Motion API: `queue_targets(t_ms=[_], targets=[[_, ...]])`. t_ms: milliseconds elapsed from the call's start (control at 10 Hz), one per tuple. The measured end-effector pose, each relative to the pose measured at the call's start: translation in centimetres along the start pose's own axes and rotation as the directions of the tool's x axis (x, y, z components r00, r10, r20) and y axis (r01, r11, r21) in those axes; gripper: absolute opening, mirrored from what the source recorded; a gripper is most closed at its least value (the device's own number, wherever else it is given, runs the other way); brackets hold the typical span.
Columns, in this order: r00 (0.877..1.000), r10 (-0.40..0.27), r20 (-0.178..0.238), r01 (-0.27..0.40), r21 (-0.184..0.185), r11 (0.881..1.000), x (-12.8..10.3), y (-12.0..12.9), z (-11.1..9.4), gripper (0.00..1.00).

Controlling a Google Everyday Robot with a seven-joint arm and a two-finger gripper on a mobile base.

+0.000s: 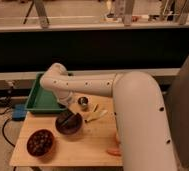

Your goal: Wipe purple bowl with eraser

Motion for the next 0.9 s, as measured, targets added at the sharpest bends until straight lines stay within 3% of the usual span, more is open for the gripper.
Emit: queue_targets(t_ms=[400,900], targets=[[1.000,-0.015,0.017,0.015,-0.026,1.000,-2.7,3.1,1.5,0.00],[0.996,0.085,-0.025,-0.086,-0.050,0.995,2.2,6.4,3.0,0.00]])
